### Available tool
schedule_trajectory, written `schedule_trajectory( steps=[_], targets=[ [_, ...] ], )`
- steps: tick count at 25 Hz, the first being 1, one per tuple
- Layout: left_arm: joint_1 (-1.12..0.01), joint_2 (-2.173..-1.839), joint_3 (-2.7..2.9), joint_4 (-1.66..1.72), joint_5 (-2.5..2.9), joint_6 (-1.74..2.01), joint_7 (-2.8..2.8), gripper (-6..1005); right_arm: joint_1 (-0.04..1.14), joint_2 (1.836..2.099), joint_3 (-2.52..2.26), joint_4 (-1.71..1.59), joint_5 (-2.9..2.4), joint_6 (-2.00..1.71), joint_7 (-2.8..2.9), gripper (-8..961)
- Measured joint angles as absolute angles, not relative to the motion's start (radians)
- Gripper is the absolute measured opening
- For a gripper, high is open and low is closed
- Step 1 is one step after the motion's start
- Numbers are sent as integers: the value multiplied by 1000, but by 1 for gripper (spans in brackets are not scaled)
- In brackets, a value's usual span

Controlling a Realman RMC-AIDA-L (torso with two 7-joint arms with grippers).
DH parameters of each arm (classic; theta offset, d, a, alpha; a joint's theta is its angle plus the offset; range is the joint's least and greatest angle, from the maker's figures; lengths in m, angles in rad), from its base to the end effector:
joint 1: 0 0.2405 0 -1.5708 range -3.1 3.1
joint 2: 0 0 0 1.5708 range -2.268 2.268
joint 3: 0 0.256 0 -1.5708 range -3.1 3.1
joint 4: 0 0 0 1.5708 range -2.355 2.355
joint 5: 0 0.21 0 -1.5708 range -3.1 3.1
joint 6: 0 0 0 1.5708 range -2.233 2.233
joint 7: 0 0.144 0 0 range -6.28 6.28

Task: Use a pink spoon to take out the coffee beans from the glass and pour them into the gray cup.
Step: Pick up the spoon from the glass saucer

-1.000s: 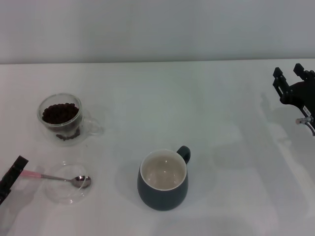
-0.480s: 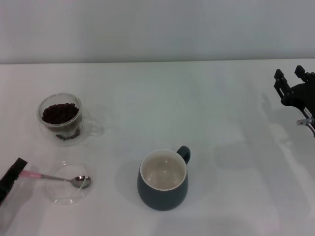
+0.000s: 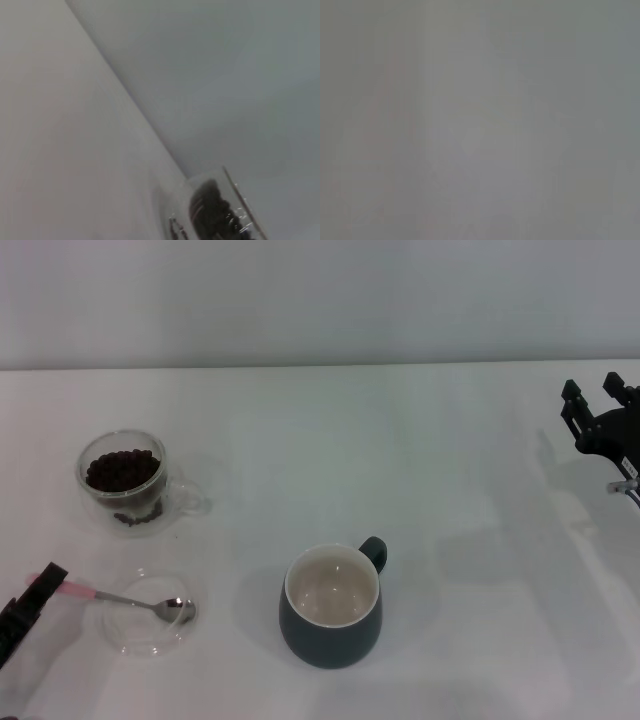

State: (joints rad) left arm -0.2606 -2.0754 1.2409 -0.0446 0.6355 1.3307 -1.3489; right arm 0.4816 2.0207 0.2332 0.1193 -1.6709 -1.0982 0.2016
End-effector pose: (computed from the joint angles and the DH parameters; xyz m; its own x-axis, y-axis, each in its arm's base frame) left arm -0.3741 0.2270 -0.0436 -0.1807 0.4123 0.8929 0.9730 -0.0577 0.2236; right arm 0.3534 0.3366 -0.0025 0.7202 -0.0656 -0.6907 -0.6928 -0.1208 -0.7109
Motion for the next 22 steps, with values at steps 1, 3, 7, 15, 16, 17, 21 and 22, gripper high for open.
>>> schedule_trajectory(
  steps=[1, 3, 7, 15, 16, 17, 21, 22],
  targets=[
    [-261, -2075, 1241, -43, 636, 1336, -1349, 203, 482, 2020, 233, 119, -1668, -1098, 201, 542],
    [-260, -2075, 1241, -37, 636, 1347, -1349, 166, 482, 2020, 233, 118, -1661, -1098, 200, 542],
    [-250, -2073, 1241, -17, 637, 1370, -1350, 141, 482, 2020, 233, 118, -1657, -1097, 199, 542],
    [-247, -2060, 1241, 8, 643, 1424, -1368, 133, 482, 2020, 233, 118, -1655, -1093, 198, 541],
    [-247, -2056, 1241, 8, 646, 1430, -1376, 133, 482, 2020, 233, 118, -1655, -1092, 198, 541],
    [-247, -2054, 1241, 8, 649, 1434, -1382, 133, 482, 2020, 233, 118, -1655, -1091, 198, 541],
    [-239, -2046, 1242, 9, 653, 1446, -1393, 133, 482, 2020, 233, 118, -1655, -1087, 198, 541],
    [-236, -2043, 1241, 9, 651, 1452, -1393, 133, 482, 2020, 233, 118, -1655, -1087, 198, 541]
  ],
)
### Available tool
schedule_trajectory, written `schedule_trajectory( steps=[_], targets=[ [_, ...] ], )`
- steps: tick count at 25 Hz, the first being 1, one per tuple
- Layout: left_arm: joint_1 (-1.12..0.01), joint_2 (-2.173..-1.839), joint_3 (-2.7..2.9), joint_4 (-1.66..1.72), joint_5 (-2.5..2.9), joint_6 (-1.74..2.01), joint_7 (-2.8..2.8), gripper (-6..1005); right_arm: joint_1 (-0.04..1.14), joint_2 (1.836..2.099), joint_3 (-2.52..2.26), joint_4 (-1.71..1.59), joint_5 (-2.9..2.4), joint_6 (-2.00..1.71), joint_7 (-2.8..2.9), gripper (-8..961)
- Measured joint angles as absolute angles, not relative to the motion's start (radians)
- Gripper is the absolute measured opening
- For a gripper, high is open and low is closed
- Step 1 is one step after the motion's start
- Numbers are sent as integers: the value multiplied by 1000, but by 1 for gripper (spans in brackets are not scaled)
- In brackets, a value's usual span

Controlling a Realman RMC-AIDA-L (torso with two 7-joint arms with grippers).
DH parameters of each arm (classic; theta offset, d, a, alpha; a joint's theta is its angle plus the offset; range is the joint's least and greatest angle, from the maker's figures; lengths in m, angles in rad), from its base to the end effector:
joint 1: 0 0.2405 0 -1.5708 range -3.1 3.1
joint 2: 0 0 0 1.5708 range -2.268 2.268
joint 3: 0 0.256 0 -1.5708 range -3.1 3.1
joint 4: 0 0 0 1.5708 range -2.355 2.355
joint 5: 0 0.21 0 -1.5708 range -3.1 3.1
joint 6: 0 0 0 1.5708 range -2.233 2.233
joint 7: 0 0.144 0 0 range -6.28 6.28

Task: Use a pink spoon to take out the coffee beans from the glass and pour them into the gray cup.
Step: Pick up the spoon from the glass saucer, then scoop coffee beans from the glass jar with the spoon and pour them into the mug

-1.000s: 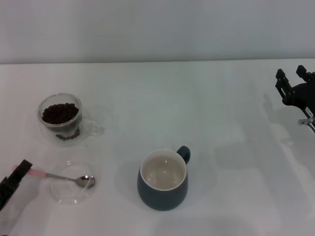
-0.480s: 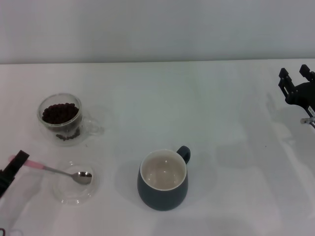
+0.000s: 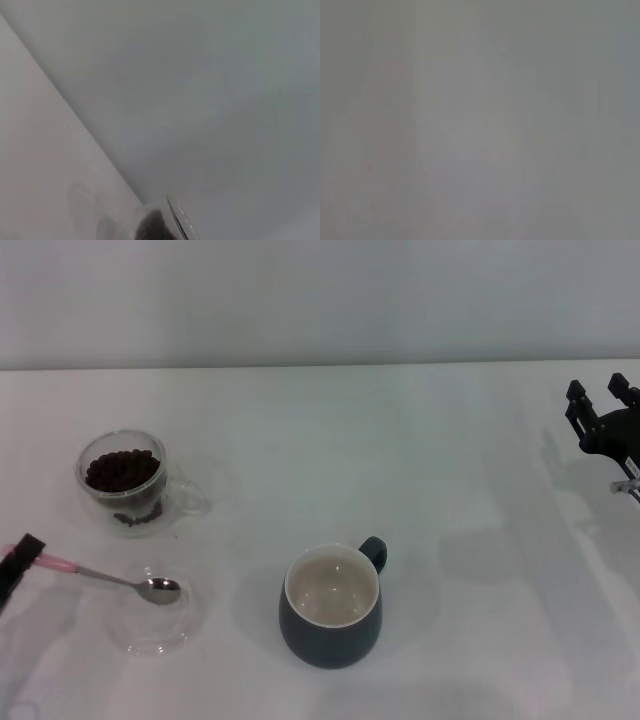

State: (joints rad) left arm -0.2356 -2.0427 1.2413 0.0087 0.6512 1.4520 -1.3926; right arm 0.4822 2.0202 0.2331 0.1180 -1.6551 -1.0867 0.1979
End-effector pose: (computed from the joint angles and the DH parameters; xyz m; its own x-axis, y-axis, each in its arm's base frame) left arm -0.3657 0.2292 -0.0183 -0.1756 0.3811 0.9077 0.9490 -0.1799 0.2591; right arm 0.3560 0.3371 -0.0012 0.7191 -0.0737 -0.6910 -0.6946 -0.1045 -0.7118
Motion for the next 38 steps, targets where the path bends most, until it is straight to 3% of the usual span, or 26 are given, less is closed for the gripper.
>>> schedule_trajectory(
  steps=[8, 14, 17, 19, 23, 27, 38],
  targets=[
    [-171, -1997, 1231, 116, 624, 1525, -1398, 132, 482, 2020, 233, 120, -1655, -1086, 198, 541],
    [-120, -1944, 1230, 271, 604, 1537, -1397, 133, 483, 2020, 233, 121, -1655, -1086, 198, 541],
    [-168, -1837, 1233, 304, 617, 1535, -1415, 134, 483, 2020, 233, 123, -1655, -1086, 198, 540],
    [-208, -1790, 1237, 302, 658, 1528, -1442, 133, 483, 2020, 233, 124, -1655, -1086, 198, 540],
    [-283, -1729, 1237, 313, 760, 1520, -1478, 132, 482, 2021, 233, 126, -1655, -1086, 198, 540],
    [-347, -1711, 1238, 317, 846, 1474, -1489, 133, 482, 2022, 233, 127, -1655, -1086, 198, 540],
    [-422, -1724, 1231, 319, 907, 1321, -1378, 133, 471, 2023, 233, 130, -1655, -1086, 200, 540]
  ],
)
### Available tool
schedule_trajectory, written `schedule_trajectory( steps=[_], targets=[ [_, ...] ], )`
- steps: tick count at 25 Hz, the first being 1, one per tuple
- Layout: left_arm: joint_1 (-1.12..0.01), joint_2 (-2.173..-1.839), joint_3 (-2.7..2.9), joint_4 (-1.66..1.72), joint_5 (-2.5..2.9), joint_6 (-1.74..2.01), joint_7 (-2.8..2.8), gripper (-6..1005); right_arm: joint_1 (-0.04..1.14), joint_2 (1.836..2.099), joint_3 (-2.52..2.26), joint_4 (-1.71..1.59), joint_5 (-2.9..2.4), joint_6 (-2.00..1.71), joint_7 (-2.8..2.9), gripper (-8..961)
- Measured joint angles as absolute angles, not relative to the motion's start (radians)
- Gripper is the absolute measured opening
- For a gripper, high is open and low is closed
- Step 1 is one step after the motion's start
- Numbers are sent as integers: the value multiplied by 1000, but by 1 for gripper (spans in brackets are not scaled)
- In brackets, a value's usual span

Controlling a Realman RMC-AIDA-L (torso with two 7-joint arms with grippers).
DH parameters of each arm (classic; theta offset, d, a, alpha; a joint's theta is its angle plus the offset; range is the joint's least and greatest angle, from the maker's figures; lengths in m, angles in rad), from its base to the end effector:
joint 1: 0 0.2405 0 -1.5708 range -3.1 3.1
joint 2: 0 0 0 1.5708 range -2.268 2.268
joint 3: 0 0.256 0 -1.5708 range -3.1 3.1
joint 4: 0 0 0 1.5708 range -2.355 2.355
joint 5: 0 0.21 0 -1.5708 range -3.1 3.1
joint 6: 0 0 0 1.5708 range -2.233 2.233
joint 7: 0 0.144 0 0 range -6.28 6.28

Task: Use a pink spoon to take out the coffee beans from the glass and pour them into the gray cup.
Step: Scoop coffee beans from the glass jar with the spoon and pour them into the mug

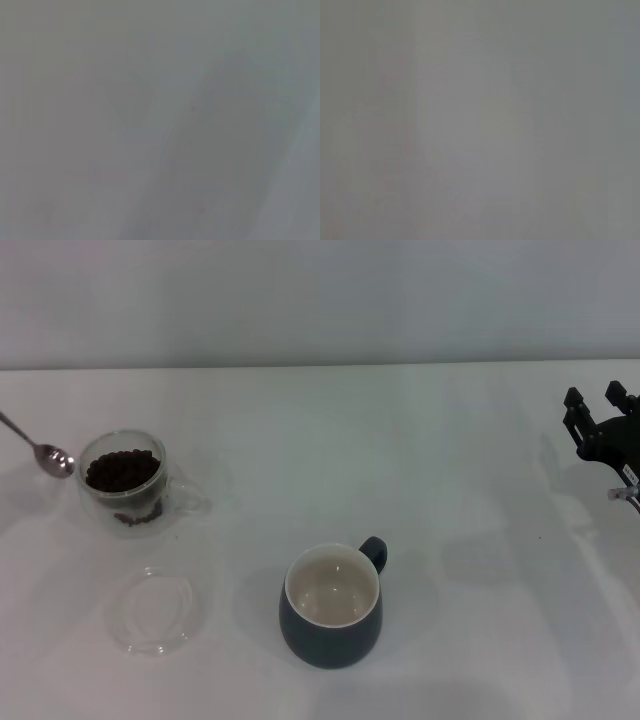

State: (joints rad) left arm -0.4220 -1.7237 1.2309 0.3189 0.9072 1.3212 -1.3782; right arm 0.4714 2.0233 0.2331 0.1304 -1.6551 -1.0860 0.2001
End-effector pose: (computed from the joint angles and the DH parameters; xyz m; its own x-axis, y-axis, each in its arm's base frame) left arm -0.3335 0.3538 0.1199 0.4730 0.3076 0.8256 0.7947 -0.5535 -0.2490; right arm 0.3569 0.3327 -0.0054 0.7072 -0.0846 -0.7020 -0.7069 -0.1025 -0.6998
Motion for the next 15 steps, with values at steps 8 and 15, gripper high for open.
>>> schedule_trajectory(
  steps=[8, 15],
  targets=[
    [-449, -1759, 1206, 318, 903, 1313, -1286, 133, 478, 2023, 233, 140, -1655, -1086, 201, 539],
    [-467, -1796, 1143, 308, 904, 1244, -1271, 133, 473, 2023, 233, 144, -1646, -1086, 207, 539]
  ],
)
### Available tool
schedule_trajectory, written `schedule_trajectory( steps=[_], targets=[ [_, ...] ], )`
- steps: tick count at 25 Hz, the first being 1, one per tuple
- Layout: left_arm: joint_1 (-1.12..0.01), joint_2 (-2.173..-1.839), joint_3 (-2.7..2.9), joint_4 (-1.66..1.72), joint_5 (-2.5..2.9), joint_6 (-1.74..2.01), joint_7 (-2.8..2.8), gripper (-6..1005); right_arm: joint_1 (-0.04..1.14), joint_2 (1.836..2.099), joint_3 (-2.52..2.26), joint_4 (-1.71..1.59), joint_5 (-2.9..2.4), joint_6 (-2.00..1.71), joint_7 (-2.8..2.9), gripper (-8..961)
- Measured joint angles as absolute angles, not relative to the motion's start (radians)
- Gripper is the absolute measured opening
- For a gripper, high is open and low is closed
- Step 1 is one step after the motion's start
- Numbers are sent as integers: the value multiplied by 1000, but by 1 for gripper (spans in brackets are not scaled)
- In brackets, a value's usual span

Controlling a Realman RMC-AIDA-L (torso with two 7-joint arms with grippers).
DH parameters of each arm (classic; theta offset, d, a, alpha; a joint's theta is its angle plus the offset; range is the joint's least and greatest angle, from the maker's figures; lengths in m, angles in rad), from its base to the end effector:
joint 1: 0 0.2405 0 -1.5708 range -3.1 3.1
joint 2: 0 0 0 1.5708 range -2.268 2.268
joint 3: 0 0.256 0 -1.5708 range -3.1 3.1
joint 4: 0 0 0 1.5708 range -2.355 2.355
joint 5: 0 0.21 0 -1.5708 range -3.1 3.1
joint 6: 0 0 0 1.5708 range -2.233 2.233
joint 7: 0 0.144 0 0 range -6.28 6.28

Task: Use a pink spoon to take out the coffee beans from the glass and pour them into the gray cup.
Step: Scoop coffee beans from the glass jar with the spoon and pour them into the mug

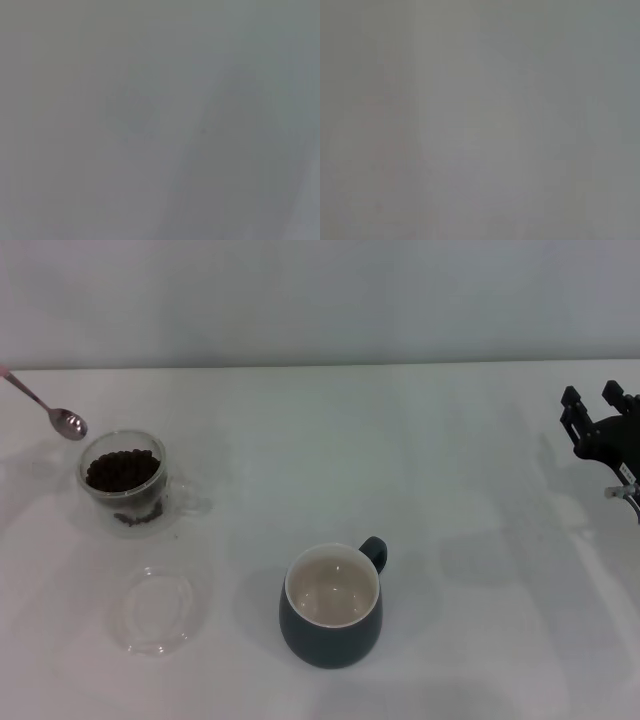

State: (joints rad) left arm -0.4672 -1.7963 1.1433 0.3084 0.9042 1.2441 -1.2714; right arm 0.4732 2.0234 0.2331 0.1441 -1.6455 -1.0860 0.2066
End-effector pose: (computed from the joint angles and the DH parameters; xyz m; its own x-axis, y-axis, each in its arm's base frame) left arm -0.3217 0.3732 0.1032 0.4797 0.2179 0.8499 0.7922 -0.5240 -0.3128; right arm 0.3546 0.3332 -0.0074 0.6907 -0.0842 -0.7182 -0.7230 -0.1001 -0.6836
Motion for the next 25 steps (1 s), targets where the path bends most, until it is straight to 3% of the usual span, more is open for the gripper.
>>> schedule_trajectory(
  steps=[16, 25],
  targets=[
    [-510, -1861, 1141, 280, 911, 1147, -1283, 134, 481, 2020, 249, 133, -1618, -1053, 205, 538],
    [-511, -1875, 1141, 269, 914, 1108, -1302, 133, 481, 2017, 259, 122, -1618, -1043, 207, 538]
  ],
)
